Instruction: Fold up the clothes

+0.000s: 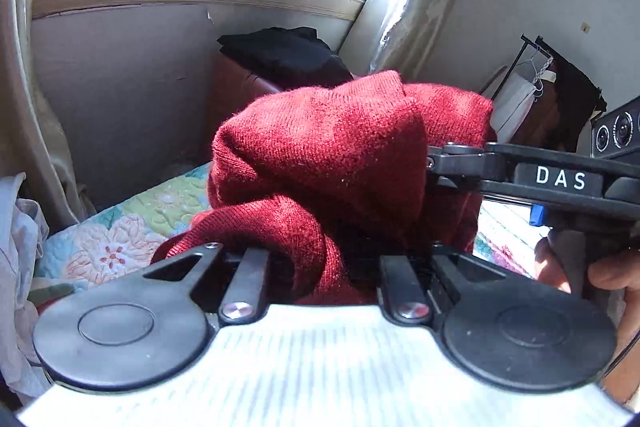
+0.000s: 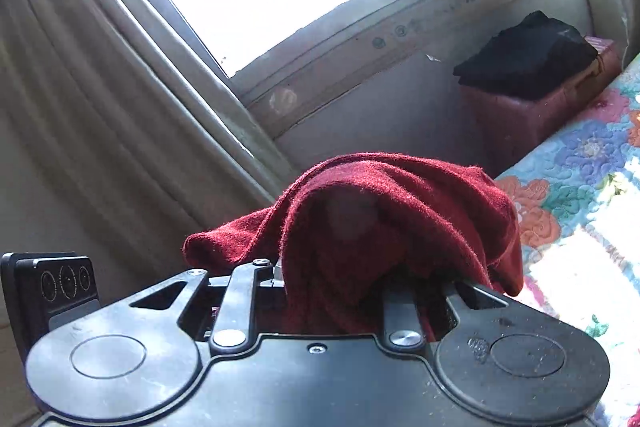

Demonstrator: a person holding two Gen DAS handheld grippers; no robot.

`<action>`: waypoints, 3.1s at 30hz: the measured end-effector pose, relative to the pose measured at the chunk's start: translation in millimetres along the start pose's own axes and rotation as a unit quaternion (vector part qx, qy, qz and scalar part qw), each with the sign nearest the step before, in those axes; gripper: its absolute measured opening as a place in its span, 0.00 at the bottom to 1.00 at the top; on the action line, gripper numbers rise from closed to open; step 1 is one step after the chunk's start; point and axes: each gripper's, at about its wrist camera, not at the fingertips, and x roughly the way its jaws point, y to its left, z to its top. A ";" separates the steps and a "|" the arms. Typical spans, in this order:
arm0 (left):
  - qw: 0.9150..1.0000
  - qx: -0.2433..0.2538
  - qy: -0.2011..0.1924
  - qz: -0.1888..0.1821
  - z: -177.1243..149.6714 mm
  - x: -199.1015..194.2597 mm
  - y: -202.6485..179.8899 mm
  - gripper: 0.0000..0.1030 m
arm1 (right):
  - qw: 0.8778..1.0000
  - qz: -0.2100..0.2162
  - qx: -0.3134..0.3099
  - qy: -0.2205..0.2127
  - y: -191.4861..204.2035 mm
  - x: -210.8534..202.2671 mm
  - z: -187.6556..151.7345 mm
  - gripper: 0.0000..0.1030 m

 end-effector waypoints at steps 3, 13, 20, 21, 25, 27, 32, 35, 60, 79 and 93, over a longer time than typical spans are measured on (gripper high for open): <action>0.999 -0.020 0.028 0.002 -5.5 33.8 20.8 0.12 | 0.999 0.000 -0.042 0.016 -18.9 14.8 5.9 0.26; 0.978 0.022 0.172 0.112 -77.4 170.8 55.2 0.14 | 0.962 -0.226 0.053 0.143 -137.3 70.2 -90.1 0.26; 0.979 0.043 0.161 0.118 -73.7 155.6 56.1 0.16 | 0.934 -0.328 -0.024 0.136 -139.8 47.3 -83.5 0.29; 0.979 0.044 0.161 0.119 -73.4 153.1 56.7 0.16 | 0.927 -0.346 -0.032 0.138 -139.9 46.9 -82.8 0.37; 0.979 0.032 0.159 0.121 -71.8 145.8 62.0 0.17 | 0.909 -0.391 -0.045 0.137 -140.5 39.2 -84.0 0.40; 0.980 0.023 0.157 0.121 -70.9 143.0 65.3 0.17 | 0.907 -0.400 -0.049 0.124 -134.8 29.1 -83.4 0.42; 0.982 0.023 0.144 0.118 -63.8 131.6 70.1 0.18 | 0.927 -0.359 -0.043 0.098 -114.5 4.7 -76.4 0.43; 0.984 0.026 0.134 0.112 -61.9 123.2 70.3 0.18 | 0.956 -0.274 -0.033 0.097 -101.1 2.1 -79.1 0.44; 0.992 0.059 0.101 0.042 -61.8 126.4 47.9 0.12 | 0.905 -0.392 -0.160 0.040 -107.9 45.0 -80.7 0.14; 0.970 0.063 0.187 0.140 -80.6 151.8 48.2 0.15 | 0.939 -0.282 0.148 0.131 -172.2 -11.4 -134.5 0.63; 0.973 0.047 0.181 0.138 -83.6 162.3 57.0 0.32 | 0.946 -0.226 0.194 0.127 -160.8 35.8 -174.6 0.30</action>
